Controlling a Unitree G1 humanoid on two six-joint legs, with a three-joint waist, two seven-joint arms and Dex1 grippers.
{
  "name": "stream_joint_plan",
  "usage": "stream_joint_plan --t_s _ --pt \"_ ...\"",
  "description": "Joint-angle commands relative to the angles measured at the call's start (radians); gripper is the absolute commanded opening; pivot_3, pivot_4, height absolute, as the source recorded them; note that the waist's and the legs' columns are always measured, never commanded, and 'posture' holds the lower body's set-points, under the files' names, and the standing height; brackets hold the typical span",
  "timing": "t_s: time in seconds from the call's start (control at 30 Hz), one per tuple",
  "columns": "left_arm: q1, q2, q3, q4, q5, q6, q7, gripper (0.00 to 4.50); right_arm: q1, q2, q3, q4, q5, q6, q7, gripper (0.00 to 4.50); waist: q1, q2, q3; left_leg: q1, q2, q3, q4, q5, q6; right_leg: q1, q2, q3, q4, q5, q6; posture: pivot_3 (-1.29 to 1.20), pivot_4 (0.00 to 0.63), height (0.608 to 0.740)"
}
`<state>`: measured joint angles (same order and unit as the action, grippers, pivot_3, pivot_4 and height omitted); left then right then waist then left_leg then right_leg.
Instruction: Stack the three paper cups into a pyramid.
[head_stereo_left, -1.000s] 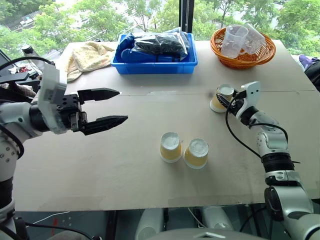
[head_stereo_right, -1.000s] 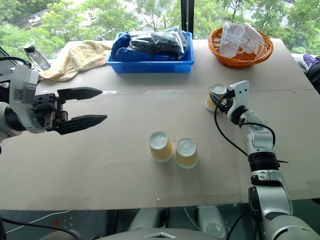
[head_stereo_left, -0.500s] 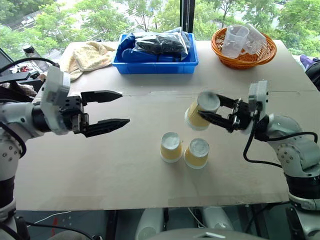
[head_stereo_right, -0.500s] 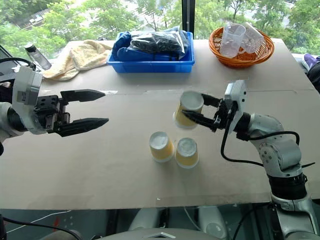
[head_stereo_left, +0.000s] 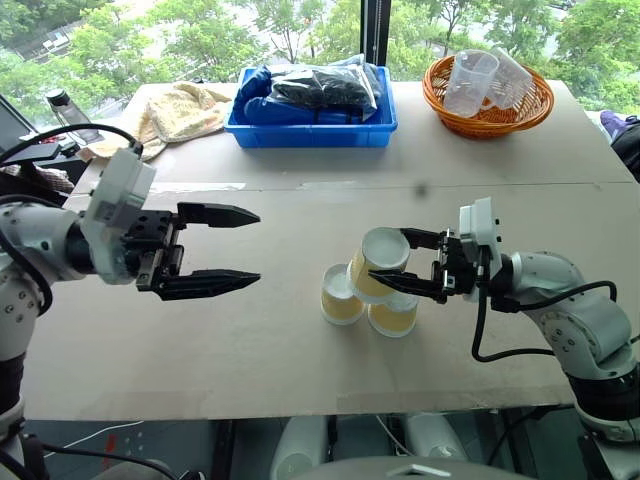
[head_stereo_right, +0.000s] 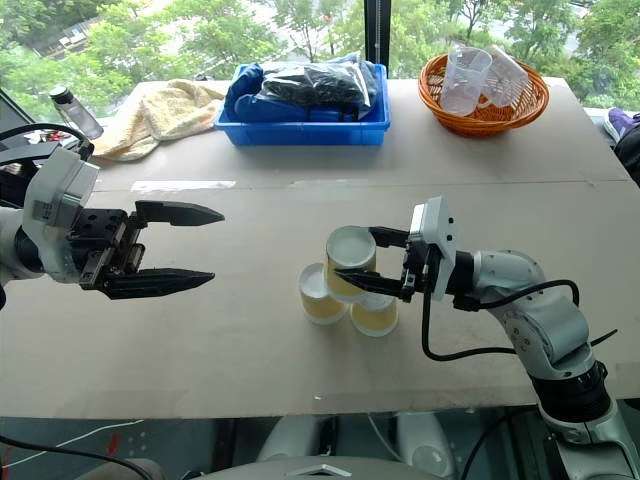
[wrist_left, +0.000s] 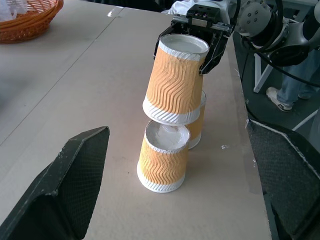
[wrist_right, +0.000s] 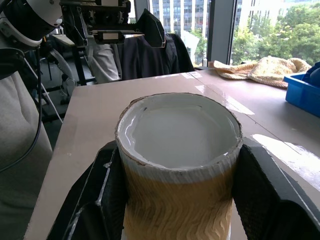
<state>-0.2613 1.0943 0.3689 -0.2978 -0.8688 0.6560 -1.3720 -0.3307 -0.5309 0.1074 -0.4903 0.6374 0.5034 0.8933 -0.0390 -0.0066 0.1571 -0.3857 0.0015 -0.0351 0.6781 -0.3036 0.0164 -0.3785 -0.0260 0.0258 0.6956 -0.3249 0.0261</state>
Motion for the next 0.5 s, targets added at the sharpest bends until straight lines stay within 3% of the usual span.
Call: stream_joint_plan --t_s 0.03,0.5 --pt "-0.009 0.004 0.01 -0.02 -0.009 -0.006 -0.002 4.5 0.002 -0.018 -0.012 -0.014 0.015 0.009 0.013 2.12 0.0 0.0 0.0 0.0 0.0 0.0 0.0 0.0 0.0 0.0 0.0 0.0 0.0 0.0 0.0 0.0 0.15 0.74" --pt "-0.022 -0.004 -0.008 -0.002 0.009 -0.026 0.004 4.5 -0.023 -0.055 0.007 -0.059 0.03 0.059 -0.005 2.12 0.001 0.0 0.0 0.0 0.0 0.0 0.0 0.0 0.0 0.0 0.0 0.0 0.0 0.0 0.0 0.0 0.15 0.74"
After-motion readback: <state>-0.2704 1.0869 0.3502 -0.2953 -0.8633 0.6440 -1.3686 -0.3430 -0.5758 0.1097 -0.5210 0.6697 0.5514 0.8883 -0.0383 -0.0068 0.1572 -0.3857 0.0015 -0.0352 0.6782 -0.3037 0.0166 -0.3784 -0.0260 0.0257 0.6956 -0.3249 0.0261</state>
